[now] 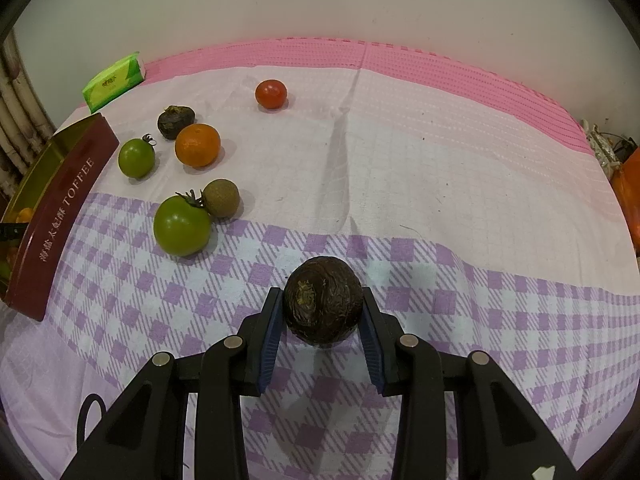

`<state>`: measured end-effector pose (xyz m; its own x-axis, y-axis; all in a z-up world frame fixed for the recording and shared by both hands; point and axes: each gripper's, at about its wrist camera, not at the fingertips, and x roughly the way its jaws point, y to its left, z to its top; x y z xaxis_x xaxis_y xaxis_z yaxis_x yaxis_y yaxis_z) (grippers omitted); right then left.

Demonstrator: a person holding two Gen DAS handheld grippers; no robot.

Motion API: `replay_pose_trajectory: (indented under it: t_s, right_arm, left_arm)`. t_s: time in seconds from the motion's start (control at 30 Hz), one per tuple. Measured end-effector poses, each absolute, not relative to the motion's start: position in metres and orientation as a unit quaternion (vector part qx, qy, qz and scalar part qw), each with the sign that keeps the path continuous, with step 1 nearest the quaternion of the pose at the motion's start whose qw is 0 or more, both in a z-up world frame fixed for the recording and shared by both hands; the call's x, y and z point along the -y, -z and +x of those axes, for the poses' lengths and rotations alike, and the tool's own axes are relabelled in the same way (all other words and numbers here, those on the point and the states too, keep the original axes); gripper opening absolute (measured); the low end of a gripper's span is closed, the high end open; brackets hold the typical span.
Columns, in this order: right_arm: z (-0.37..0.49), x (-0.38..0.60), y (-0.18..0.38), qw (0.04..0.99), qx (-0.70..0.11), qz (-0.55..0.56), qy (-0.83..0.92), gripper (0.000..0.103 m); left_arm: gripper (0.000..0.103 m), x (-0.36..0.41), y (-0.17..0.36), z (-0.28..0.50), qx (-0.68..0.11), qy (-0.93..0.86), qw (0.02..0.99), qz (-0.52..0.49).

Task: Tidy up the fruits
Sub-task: 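Carry the orange over the gold tin and open the left tool, then lower the dark brown fruit into the gold tin and open the right tool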

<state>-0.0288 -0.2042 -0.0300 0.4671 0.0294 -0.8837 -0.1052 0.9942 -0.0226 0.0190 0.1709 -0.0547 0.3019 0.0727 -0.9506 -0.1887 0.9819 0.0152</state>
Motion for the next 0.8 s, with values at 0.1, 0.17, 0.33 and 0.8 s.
replay_pose_trajectory:
  t_s: [0.1, 0.17, 0.33, 0.8]
  right_arm:
    - [-0.028, 0.203, 0.03, 0.855, -0.516, -0.037, -0.038, 0.035]
    - [-0.028, 0.203, 0.03, 0.854, -0.517, -0.038, -0.036, 0.034]
    - [-0.027, 0.203, 0.029, 0.853, -0.52, -0.038, -0.034, 0.034]
    - [-0.026, 0.169, -0.017, 0.868, -0.488, -0.053, -0.072, 0.034]
  left_arm:
    - [0.056, -0.17, 0.053, 0.018, -0.584, -0.076, 0.806, -0.055]
    - [0.06, -0.17, 0.05, 0.017, -0.58, -0.075, 0.809, -0.054]
    - [0.062, -0.173, 0.043, 0.013, -0.574, -0.073, 0.813, -0.062]
    - [0.071, -0.17, -0.003, -0.006, -0.509, -0.084, 0.855, -0.048]
